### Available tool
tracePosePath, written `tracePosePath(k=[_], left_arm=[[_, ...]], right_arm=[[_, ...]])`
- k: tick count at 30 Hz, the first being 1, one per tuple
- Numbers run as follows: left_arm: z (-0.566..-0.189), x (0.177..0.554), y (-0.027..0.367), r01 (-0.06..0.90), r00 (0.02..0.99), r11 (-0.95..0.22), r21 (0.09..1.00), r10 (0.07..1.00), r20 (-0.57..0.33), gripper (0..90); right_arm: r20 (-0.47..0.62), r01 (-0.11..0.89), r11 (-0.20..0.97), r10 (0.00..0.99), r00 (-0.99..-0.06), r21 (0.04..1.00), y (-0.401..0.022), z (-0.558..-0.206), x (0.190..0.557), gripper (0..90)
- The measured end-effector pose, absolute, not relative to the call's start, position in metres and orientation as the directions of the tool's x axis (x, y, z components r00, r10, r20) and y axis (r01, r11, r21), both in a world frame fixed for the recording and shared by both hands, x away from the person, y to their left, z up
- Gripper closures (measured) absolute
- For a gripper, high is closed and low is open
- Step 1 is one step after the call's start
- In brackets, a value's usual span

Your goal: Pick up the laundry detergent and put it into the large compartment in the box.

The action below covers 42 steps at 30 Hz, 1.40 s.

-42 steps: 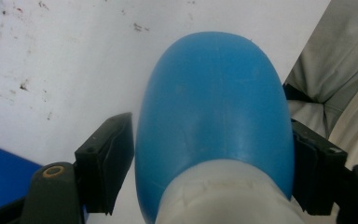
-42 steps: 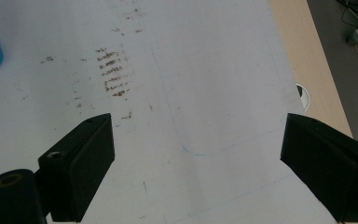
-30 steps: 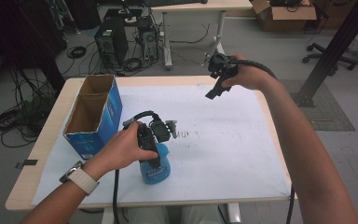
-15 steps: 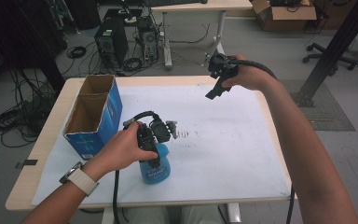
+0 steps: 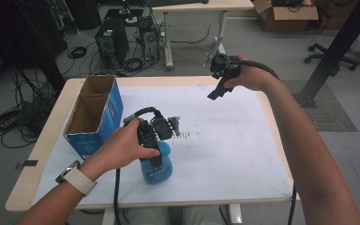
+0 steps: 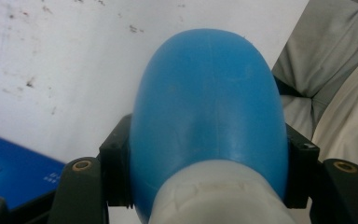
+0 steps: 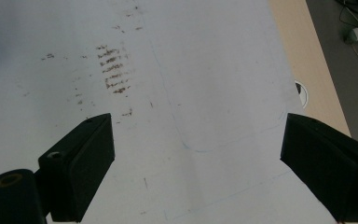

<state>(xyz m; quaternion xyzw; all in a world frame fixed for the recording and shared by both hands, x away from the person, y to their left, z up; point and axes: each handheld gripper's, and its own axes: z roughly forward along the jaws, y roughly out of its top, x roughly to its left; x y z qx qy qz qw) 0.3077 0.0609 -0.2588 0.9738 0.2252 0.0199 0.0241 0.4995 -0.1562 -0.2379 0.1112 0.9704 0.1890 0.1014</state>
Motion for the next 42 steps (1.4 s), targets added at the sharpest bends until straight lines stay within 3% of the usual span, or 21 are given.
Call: tracePosePath(k=[14,25,42], left_arm=[[-0.179,0.317,0.076,0.58,0.807,-0.809,0.097,0.587,0.064,37.3],[-0.12,0.331,0.099,0.743,0.655,-0.656,0.134,0.753,0.061,37.3],[-0.057,0.352,0.144,0.883,0.442,-0.443,0.158,0.896,0.043,37.3]], right_arm=[[-0.153,0.173,0.904,0.249,-0.956,0.392,-0.155,-0.239,0.497,9.8],[-0.161,0.167,0.9,0.249,-0.955,0.402,-0.156,-0.236,0.494,9.8],[-0.162,0.168,0.901,0.25,-0.955,0.399,-0.157,-0.236,0.493,9.8]])
